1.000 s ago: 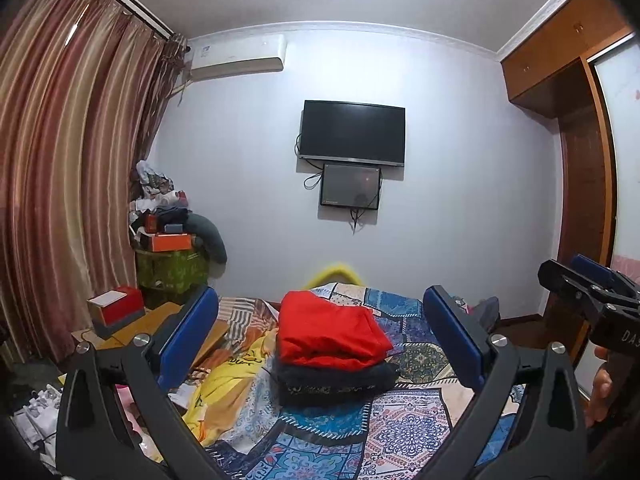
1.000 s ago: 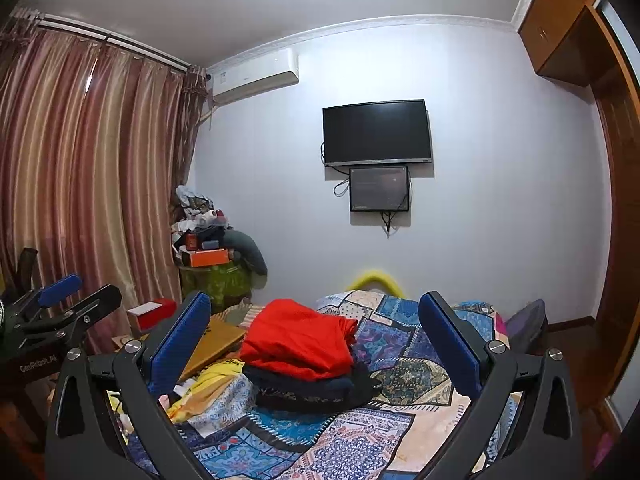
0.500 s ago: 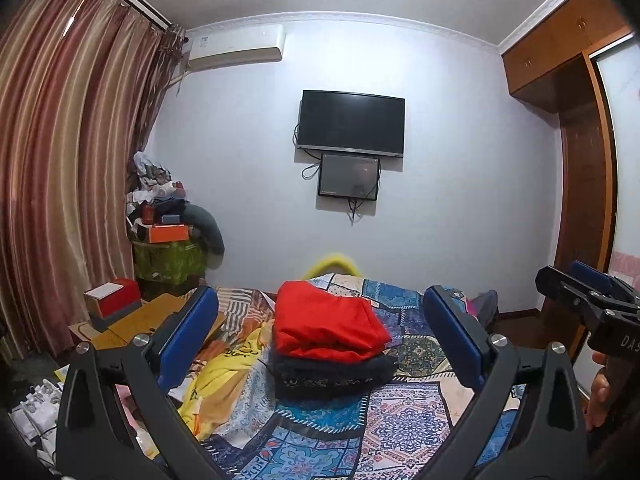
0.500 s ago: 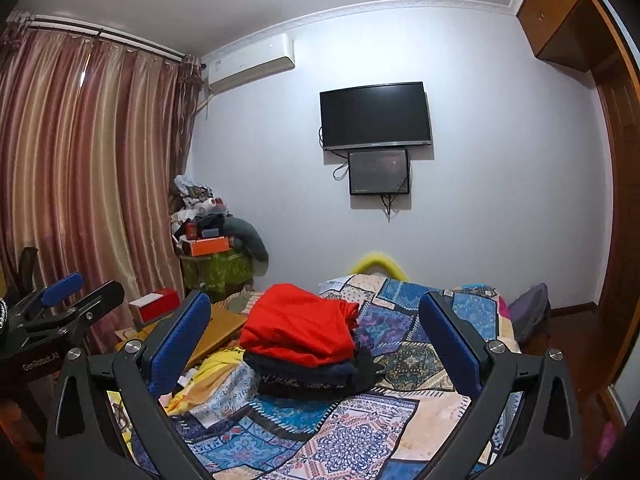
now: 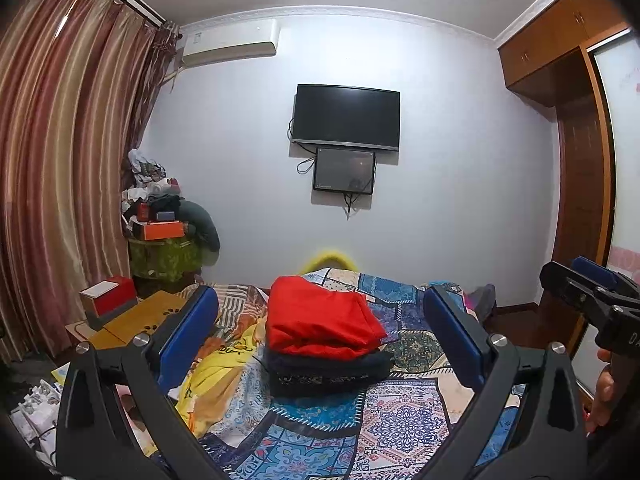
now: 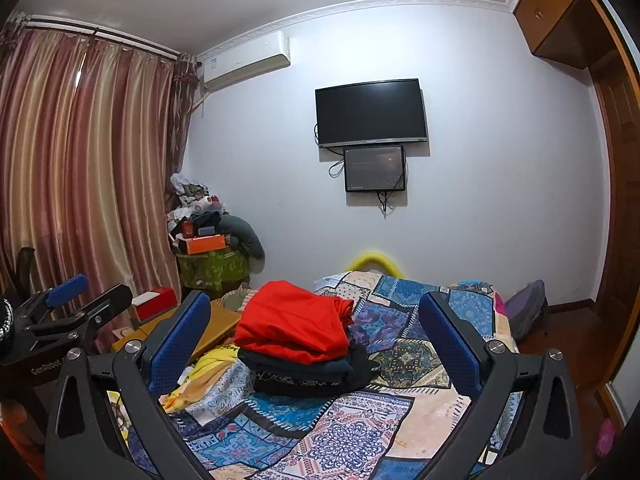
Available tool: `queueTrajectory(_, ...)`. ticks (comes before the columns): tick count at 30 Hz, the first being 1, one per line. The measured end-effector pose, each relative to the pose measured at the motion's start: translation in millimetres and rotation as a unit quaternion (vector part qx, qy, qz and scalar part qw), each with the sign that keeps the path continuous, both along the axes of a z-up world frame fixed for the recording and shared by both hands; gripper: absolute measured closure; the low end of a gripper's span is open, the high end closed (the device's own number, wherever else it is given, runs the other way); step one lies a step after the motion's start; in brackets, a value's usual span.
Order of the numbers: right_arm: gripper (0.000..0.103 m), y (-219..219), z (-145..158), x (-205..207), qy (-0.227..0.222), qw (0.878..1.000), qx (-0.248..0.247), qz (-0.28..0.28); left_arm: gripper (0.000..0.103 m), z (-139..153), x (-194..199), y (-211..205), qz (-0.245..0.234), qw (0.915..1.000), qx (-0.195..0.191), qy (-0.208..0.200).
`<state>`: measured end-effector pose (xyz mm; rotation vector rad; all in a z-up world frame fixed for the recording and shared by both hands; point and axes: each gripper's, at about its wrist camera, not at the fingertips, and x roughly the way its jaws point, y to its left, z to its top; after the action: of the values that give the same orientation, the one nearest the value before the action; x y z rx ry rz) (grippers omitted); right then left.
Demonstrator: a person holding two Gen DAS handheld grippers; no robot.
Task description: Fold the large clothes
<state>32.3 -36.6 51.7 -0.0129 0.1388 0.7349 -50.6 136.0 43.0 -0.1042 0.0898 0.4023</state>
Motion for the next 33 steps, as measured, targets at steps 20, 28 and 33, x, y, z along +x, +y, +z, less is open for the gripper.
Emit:
queueTrajectory(20,0.0,-1.4,-3.9,5.8,0.018,1.0,0.001,0.003,0.0,-5.9,8.1,-0.4,-0.018,0.9997,0.002,0.014)
queueTrajectory(28,0.0,0.7,-7.3,9.9,0.027,1.0,0.0,0.0,0.0,-6.1,10.6,-0.1,-0.031,0.9994,0.002,0.018)
queueTrajectory(33,0.0,1.2,-7.3,9.7,0.029,1.0,0.0,-0.002,0.0,-7.1,10.8,0.6,-0.034,0.9993,-0.001,0.019)
